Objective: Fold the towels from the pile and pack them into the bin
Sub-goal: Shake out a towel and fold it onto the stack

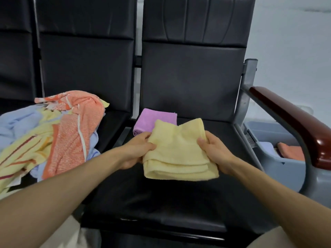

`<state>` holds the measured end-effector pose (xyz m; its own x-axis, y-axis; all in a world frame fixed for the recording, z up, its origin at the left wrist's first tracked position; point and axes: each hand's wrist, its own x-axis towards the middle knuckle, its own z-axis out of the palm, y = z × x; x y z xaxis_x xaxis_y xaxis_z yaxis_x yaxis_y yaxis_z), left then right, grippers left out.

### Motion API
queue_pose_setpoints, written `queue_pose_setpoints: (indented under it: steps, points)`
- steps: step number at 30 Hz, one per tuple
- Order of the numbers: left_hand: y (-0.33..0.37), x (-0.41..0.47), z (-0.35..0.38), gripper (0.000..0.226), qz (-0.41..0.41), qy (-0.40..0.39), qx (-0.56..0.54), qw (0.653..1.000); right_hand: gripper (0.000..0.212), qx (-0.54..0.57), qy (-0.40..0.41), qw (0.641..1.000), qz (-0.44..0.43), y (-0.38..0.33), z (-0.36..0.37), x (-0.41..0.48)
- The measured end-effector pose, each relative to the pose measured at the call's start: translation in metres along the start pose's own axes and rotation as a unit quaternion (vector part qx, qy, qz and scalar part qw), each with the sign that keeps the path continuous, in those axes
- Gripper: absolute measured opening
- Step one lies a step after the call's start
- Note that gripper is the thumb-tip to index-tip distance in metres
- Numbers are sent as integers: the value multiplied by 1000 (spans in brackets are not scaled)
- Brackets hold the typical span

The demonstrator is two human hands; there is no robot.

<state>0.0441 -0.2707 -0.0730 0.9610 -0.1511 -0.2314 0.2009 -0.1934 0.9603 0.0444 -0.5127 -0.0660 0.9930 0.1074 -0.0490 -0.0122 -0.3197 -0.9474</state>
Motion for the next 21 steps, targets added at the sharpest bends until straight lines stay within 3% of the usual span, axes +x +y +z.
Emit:
queue_pose_setpoints:
  steps: [7,14,21]
  points:
    - [29,50,-51,38,90,88,103,987,21,-9,56,996,-62,-21,38,75]
    - [30,124,-84,39,120,161,129,971,16,16,93,994,-56,-18,65,159]
    - [-7,168,-77,50,70,152,140,976,28,-33,116,992,45,20,78,205]
